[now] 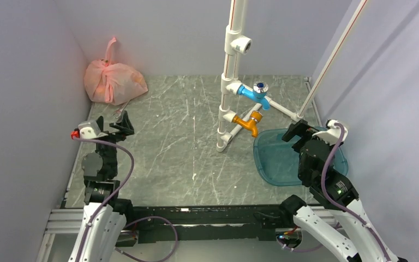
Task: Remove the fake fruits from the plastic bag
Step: Pick up the plastic bag from the corner of the board.
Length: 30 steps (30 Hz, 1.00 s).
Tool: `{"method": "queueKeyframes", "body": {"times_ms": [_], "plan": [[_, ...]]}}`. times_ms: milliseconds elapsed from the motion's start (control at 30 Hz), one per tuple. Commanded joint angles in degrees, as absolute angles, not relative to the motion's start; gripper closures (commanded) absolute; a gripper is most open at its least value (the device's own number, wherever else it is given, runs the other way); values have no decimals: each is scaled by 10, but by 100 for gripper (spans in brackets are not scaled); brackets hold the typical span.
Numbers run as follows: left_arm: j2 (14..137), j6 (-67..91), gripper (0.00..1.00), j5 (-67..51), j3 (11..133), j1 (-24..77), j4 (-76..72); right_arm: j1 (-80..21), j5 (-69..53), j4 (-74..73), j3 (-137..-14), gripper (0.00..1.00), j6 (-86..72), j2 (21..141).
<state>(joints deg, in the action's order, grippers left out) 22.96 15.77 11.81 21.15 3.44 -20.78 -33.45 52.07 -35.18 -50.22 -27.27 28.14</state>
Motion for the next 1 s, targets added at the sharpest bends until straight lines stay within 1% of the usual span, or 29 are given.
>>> {"method": "queueKeyframes", "body": {"times_ms": [0, 167, 367, 467, 600, 700, 833, 933, 967], "plan": [[266, 165, 1, 120, 277, 32, -151, -335, 510, -373, -511, 0, -303, 300], [313, 188, 1, 127, 313, 32, -95, -335, 485, -386, -501, 0, -304, 318], [352, 189, 1, 147, 303, 32, -100, -334, 442, -446, -518, 0, -319, 350], [390, 181, 1, 149, 316, 32, -85, -334, 411, -477, -516, 0, -345, 350], [447, 177, 1, 168, 336, 33, -51, -336, 395, -477, -522, 0, -350, 335], [470, 184, 1, 179, 339, 33, -43, -336, 382, -446, -510, 0, -325, 317], [505, 229, 1, 158, 335, 27, -53, -335, 353, -456, -508, 0, -335, 310], [550, 293, 1, 102, 354, 4, -50, -335, 356, -451, -507, 0, -334, 300], [569, 317, 1, 77, 363, -20, -56, -335, 367, -446, -504, 0, -333, 295]]}}
